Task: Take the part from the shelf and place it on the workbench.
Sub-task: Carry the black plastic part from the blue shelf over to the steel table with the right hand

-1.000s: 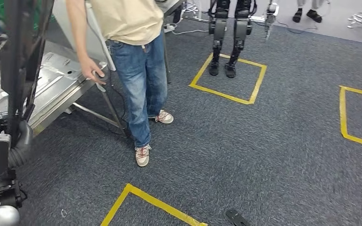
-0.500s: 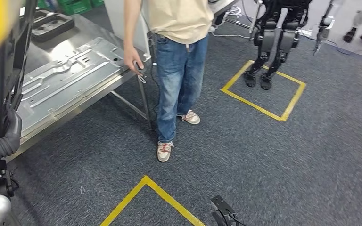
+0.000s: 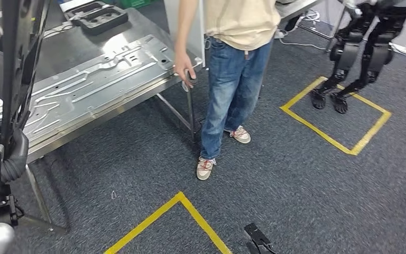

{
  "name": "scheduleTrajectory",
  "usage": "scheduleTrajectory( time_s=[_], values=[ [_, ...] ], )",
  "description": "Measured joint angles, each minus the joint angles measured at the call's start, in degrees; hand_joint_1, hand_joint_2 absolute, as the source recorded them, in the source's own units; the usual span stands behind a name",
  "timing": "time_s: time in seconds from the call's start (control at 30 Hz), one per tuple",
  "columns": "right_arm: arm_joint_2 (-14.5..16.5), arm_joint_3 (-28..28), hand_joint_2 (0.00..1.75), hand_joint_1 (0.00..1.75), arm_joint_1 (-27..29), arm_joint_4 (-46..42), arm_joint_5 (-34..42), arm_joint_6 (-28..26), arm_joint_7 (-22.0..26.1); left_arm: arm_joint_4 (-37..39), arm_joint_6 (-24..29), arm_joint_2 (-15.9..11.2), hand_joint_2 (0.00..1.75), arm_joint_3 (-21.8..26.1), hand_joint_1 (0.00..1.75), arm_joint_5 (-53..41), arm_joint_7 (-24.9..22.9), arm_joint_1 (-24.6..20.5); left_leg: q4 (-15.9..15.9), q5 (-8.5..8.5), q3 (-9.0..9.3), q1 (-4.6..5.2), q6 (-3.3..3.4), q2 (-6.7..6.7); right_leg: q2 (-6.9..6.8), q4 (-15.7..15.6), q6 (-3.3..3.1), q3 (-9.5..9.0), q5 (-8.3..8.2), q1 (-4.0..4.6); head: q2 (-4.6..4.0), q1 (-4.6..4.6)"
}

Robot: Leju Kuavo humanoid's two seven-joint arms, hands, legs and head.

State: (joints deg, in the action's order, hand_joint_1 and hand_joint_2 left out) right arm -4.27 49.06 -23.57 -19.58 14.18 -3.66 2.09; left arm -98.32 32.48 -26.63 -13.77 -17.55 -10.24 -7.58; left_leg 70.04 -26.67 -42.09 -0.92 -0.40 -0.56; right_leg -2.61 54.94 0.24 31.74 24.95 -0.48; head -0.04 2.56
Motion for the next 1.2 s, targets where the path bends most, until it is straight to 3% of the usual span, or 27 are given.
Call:
scheduleTrajectory(
  time_s=[0.07, 0.13, 0.17, 0.23, 0.27, 0.33, 0.37, 0.4, 0.43, 0.47, 0.5, 0.53, 0.6, 0.63, 0.7, 0.77, 0.83, 0.9, 0.97, 1.0, 1.03, 1.07, 1.13, 1.2],
  values=[
    [-0.4, -0.1, 0.00, 0.00, 0.3, 0.0, 0.0, -0.4, 0.1, 0.1, 0.0, 0.0, 1.75, -0.3, 1.75, -0.3, 0.2, -0.2, -8.4, 3.60, 4.41, 0.15, 0.15, 2.02, -1.42, 0.0, 0.35, -0.54, 0.43, 0.10, 0.01, 0.00],
    [-1.0, -0.5, 0.00, 0.00, 0.8, -0.2, 0.2, -0.8, 0.5, 0.1, 0.1, 0.1, 1.75, -0.7, 1.75, -1.0, 0.0, -0.6, -14.5, 5.44, 7.62, 0.57, 0.79, 3.68, -2.71, 0.0, 0.95, -1.07, 0.92, 0.37, 0.01, -0.04],
    [-1.4, -0.7, 0.00, 0.00, 1.0, -0.2, 0.2, -0.9, 0.8, 0.1, 0.3, 0.2, 1.75, -1.0, 1.75, -1.2, -0.3, -0.8, -15.4, 5.43, 8.01, 0.82, 1.18, 3.70, -3.31, -0.1, 1.26, -1.30, 1.11, 0.48, 0.01, -0.08],
    [-1.9, -1.1, 0.00, 0.00, 1.3, -0.3, 0.2, -1.6, 1.4, 0.1, 1.0, 0.2, 1.75, -1.4, 1.75, -1.3, -1.1, -0.8, -15.5, 5.48, 8.13, 0.91, 1.91, 2.30, -4.36, -0.3, 1.85, -1.84, 1.44, 0.46, 0.01, -0.10],
    [-2.1, -1.3, 0.00, 0.00, 1.5, -0.4, 0.1, -2.1, 1.7, 0.1, 1.4, 0.3, 1.75, -1.5, 1.75, -0.9, -1.5, -0.7, -15.6, 5.53, 8.34, 0.79, 2.26, 1.67, -3.85, 0.0, 2.18, -2.02, 1.85, 0.32, 0.00, -0.13],
    [-2.6, -1.8, 0.00, 0.00, 2.0, -0.5, -0.2, -3.1, 1.9, 0.1, 1.9, 0.4, 1.75, -1.7, 1.75, 0.4, -2.2, -0.6, -15.9, 5.62, 8.77, 0.38, 2.97, 0.82, -1.02, 3.8, 2.69, -0.58, 4.18, 0.05, 0.00, -0.17],
    [-2.8, -2.0, 0.00, 0.00, 2.3, -0.6, -0.3, -3.4, 1.9, 0.1, 2.0, 0.5, 1.75, -1.8, 1.75, 1.2, -2.4, -0.5, -15.9, 5.60, 8.83, 0.29, 3.21, 0.48, 0.75, 7.6, 2.83, 1.31, 5.99, -0.07, 0.00, -0.21],
    [-2.9, -2.2, 0.00, 0.00, 2.6, -0.6, -0.4, -3.6, 1.9, 0.1, 1.9, 0.6, 1.75, -2.0, 1.75, 1.9, -2.5, -0.3, -15.9, 5.56, 8.82, 0.27, 3.38, 0.08, 1.69, 12.0, 2.90, 3.70, 7.77, -0.09, 0.00, -0.22],
    [-3.0, -2.4, 0.00, 0.00, 2.8, -0.6, -0.6, -3.7, 1.8, 0.1, 1.9, 0.7, 1.75, -2.2, 1.75, 2.5, -2.5, -0.2, -15.9, 5.53, 8.82, 0.29, 3.44, -0.43, 2.13, 15.6, 2.97, 5.88, 8.87, -0.09, 0.01, -0.24],
    [-3.1, -2.5, 0.00, 0.00, 3.1, -0.6, -0.8, -3.8, 1.6, 0.1, 1.8, 0.8, 1.75, -2.3, 1.75, 3.0, -2.5, 0.0, -15.9, 5.51, 8.82, 0.30, 3.45, -1.02, 2.27, 17.5, 2.99, 7.26, 8.89, -0.09, 0.01, -0.24],
    [-3.2, -2.5, 0.00, 0.00, 3.3, -0.6, -1.1, -3.9, 1.4, 0.2, 1.7, 0.8, 1.75, -2.5, 1.75, 3.3, -2.5, 0.1, -15.9, 5.50, 8.85, 0.30, 3.45, -1.69, 2.36, 16.9, 2.95, 7.47, 7.72, -0.12, 0.01, -0.24],
    [-3.2, -2.6, 0.00, 0.00, 3.5, -0.6, -1.4, -3.9, 1.3, 0.2, 1.7, 0.9, 1.75, -2.7, 1.75, 3.4, -2.5, 0.1, -15.8, 5.49, 8.89, 0.27, 3.41, -2.36, 2.65, 13.9, 2.86, 6.47, 5.60, -0.18, 0.01, -0.24],
    [-3.5, -2.8, 0.00, 0.00, 3.7, -0.6, -1.7, -4.1, 1.1, 0.2, 1.8, 0.9, 1.75, -2.9, 1.75, 3.3, -2.6, 0.1, -15.7, 5.41, 8.89, 0.27, 3.10, -3.66, 4.89, 5.3, 2.66, 2.85, 1.13, -0.41, 0.01, -0.23],
    [-3.5, -2.9, 0.00, 0.00, 3.8, -0.7, -1.9, -4.2, 1.2, 0.2, 1.8, 1.0, 1.75, -3.0, 1.75, 3.1, -2.6, 0.1, -15.7, 5.37, 8.81, 0.31, 2.82, -4.19, 5.85, 2.2, 2.50, 1.55, -0.15, -0.49, 0.01, -0.22],
    [-3.6, -3.0, 0.00, 0.00, 3.8, -0.7, -2.2, -4.2, 1.2, 0.2, 2.0, 1.0, 1.75, -3.2, 1.75, 2.7, -2.8, 0.1, -15.7, 5.37, 8.59, 0.37, 2.13, -5.11, 6.31, 0.3, 2.06, 0.73, -0.62, -0.28, 0.01, -0.19],
    [-3.5, -3.1, 0.00, 0.00, 3.7, -0.9, -2.6, -4.1, 1.2, 0.2, 2.0, 1.0, 1.75, -3.6, 1.75, 2.4, -3.0, 0.1, -15.6, 5.33, 8.40, 0.16, 1.51, -5.53, 5.00, 0.2, 1.37, 0.59, -0.71, -0.14, 0.00, -0.17],
    [-3.4, -3.2, 0.00, 0.00, 3.7, -1.1, -2.9, -3.9, 1.0, 0.2, 2.0, 1.0, 1.75, -3.8, 1.75, 2.3, -3.1, 0.0, -12.9, 3.68, 7.02, 0.20, 0.98, -3.56, 3.65, 0.0, 0.61, 0.43, -0.81, -0.22, 0.00, -0.10],
    [-3.4, -3.3, 0.00, 0.00, 3.8, -1.1, -3.1, -3.8, 0.8, 0.2, 2.1, 1.0, 1.75, -4.1, 1.75, 2.0, -3.1, -0.2, -5.8, 0.07, 3.64, 0.24, 0.57, -1.01, 2.36, -0.1, 0.12, 0.36, -0.72, -0.16, 0.00, -0.03],
    [-3.4, -3.3, 0.00, 0.00, 3.9, -1.1, -3.3, -3.7, 0.7, 0.3, 2.1, 1.0, 1.75, -4.5, 1.75, 1.9, -3.2, -0.2, 1.1, -2.35, 0.39, 0.11, 0.31, -0.35, 1.05, 0.0, -0.05, 0.35, -0.57, -0.03, 0.00, -0.01],
    [-3.4, -3.3, 0.00, 0.00, 4.0, -1.1, -3.3, -3.7, 0.7, 0.3, 2.1, 1.0, 1.75, -4.6, 1.75, 1.8, -3.3, -0.2, 1.9, -2.13, 0.03, 0.09, 0.30, -0.23, 0.39, 0.0, -0.06, 0.30, -0.48, 0.00, 0.00, -0.01],
    [-3.4, -3.3, 0.00, 0.00, 4.0, -1.1, -3.3, -3.6, 0.7, 0.3, 2.1, 1.0, 1.75, -4.8, 1.75, 1.7, -3.3, -0.2, 0.0, -0.81, 1.02, 0.12, 0.37, 0.04, -0.28, 0.0, 0.00, 0.19, -0.36, 0.03, 0.00, 0.00],
    [-3.3, -3.3, 0.00, 0.00, 4.1, -1.1, -3.4, -3.5, 0.6, 0.3, 2.2, 1.0, 1.75, -4.9, 1.75, 1.6, -3.3, -0.3, -4.1, 1.20, 3.19, 0.23, 0.59, 0.87, -0.95, 0.0, 0.11, -0.01, -0.22, 0.06, 0.00, 0.00],
    [-3.2, -3.3, 0.00, 0.00, 4.1, -1.1, -3.6, -3.2, 0.5, 0.3, 2.4, 1.1, 1.75, -5.1, 1.75, 1.6, -3.3, -0.5, -12.5, 4.00, 7.50, 0.87, 1.33, 3.79, -2.18, 0.0, 0.51, -0.42, 0.15, 0.32, 0.00, -0.02],
    [-3.2, -3.3, 0.00, 0.00, 4.1, -1.1, -3.9, -2.9, 0.4, 0.3, 2.8, 1.0, 1.75, -5.2, 1.75, 1.6, -3.4, -0.7, -15.6, 4.43, 8.83, 1.48, 1.97, 4.90, -3.32, 0.0, 1.01, -0.70, 0.50, 0.56, 0.01, -0.03]
  ],
)
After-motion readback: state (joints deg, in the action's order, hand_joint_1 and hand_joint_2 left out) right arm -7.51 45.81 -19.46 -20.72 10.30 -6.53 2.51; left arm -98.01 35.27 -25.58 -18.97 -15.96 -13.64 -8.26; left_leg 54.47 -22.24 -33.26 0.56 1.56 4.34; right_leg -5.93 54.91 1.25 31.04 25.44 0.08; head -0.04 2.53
